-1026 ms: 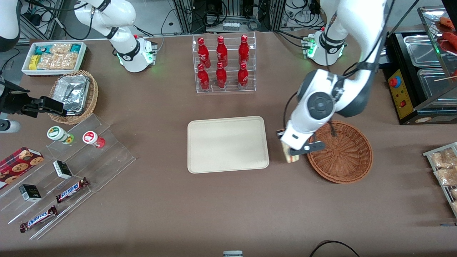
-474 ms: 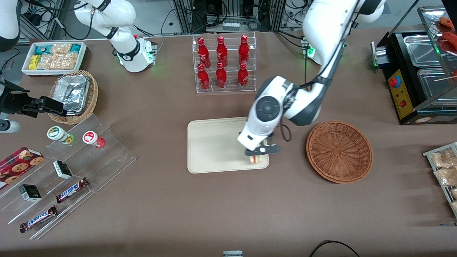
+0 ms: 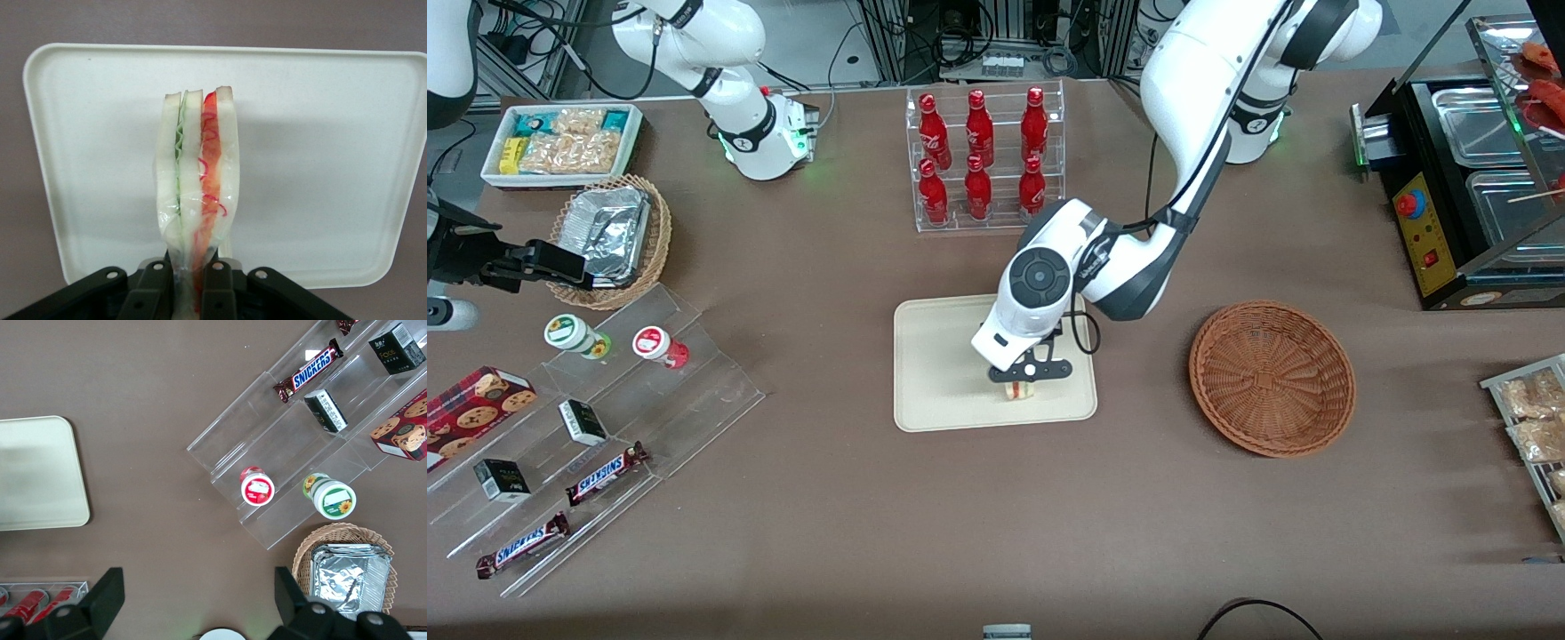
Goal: Place sandwich from basket to tray
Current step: 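Lower the held sandwich onto the cream tray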
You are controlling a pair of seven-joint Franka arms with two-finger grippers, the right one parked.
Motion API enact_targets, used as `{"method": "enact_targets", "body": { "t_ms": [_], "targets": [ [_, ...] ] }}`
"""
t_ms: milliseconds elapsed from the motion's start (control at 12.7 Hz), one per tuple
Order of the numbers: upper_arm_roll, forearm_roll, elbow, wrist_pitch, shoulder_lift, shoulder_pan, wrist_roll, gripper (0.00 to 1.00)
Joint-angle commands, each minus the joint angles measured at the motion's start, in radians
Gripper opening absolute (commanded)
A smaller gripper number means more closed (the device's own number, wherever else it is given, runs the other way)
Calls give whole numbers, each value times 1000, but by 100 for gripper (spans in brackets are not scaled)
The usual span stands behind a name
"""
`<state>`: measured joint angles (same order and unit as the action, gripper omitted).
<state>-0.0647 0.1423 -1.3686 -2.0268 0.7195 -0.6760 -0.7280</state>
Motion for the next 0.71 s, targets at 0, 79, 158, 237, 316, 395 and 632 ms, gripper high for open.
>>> {"method": "enact_targets", "body": {
  "t_ms": [0, 79, 158, 237, 316, 395, 632],
  "targets": [
    [-23, 19, 84, 8, 69, -5, 2, 0],
    [-24, 19, 104, 10, 95, -5, 2, 0],
    [-26, 19, 112, 8, 110, -7, 2, 0],
    [-26, 19, 111, 8, 115, -7, 2, 0],
    [-33, 17, 112, 8, 121, -7, 2, 0],
    [-34, 17, 112, 5, 124, -7, 2, 0],
    [-34, 17, 114, 2, 133, -7, -13, 0]
  ]
}}
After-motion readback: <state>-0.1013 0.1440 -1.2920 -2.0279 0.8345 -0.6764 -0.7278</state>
